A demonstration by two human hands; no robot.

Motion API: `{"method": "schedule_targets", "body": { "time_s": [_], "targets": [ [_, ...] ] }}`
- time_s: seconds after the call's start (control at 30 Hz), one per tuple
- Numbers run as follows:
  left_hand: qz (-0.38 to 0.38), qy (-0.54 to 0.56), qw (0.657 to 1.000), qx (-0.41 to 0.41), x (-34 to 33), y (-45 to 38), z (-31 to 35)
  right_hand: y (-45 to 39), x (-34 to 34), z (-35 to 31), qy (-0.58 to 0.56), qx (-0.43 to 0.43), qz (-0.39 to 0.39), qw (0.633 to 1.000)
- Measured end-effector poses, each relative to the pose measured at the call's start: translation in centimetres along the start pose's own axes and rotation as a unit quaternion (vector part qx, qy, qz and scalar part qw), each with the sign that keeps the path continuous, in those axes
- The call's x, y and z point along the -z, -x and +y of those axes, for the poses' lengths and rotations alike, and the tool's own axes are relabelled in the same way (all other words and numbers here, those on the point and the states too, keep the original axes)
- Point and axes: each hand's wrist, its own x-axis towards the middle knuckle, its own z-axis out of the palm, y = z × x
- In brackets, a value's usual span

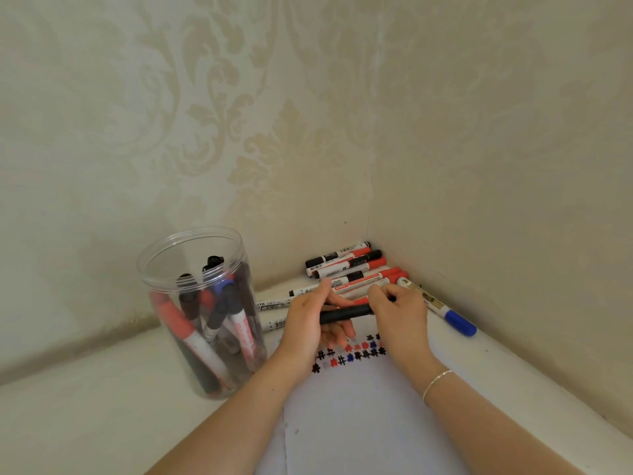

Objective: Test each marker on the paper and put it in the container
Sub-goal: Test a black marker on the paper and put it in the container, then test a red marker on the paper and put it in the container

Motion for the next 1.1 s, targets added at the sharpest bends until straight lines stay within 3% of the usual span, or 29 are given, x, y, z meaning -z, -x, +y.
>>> {"method": "schedule_targets", "body": {
  "time_s": [0.17,0.3,0.47,0.53,0.6,0.67,0.73,0.77,0.83,0.9,1.0,1.1],
  "targets": [
    [0.002,0.014,0.997,-0.078,-1.2,1.2,3.6,-0.6,0.4,-4.1,-0.089,-0.043,0.009,0.995],
    [0.05,-0.001,0.985,-0.164,-1.5,3.0,9.1,-0.1,-0.5,-8.9,-0.216,-0.079,-0.02,0.973],
    [0.133,-0.195,0.918,-0.318,0.3,5.1,14.6,1.6,-3.1,-13.4,-0.369,-0.099,-0.149,0.912],
    [0.183,-0.272,0.879,-0.346,1.8,5.1,16.2,2.3,-4.2,-14.5,-0.367,-0.111,-0.213,0.899],
    [0.24,-0.318,0.843,-0.361,3.6,4.8,17.7,2.6,-5.1,-14.9,-0.288,-0.088,-0.235,0.924],
    [0.288,-0.371,0.805,-0.363,5.5,4.1,19.0,2.2,-6.0,-14.3,-0.171,-0.037,-0.21,0.962],
    [0.318,-0.435,0.762,-0.358,7.1,3.6,19.8,1.5,-6.4,-12.7,0.014,0.039,-0.195,0.98],
    [0.327,-0.463,0.743,-0.355,7.7,3.4,20.0,1.2,-6.4,-11.6,0.156,0.089,-0.212,0.96],
    [0.333,-0.516,0.71,-0.344,8.5,3.3,20.1,1.1,-6.5,-9.1,0.425,0.15,-0.281,0.847],
    [0.323,-0.586,0.675,-0.311,8.8,3.2,19.7,1.6,-6.4,-6.9,0.549,0.172,-0.325,0.75],
    [0.27,-0.671,0.646,-0.243,9.1,2.5,18.8,1.8,-6.8,-5.3,0.583,0.245,-0.309,0.711],
    [0.18,-0.709,0.666,-0.146,9.8,1.7,17.5,1.2,-7.2,-4.7,0.58,0.3,-0.304,0.693]
  ]
}}
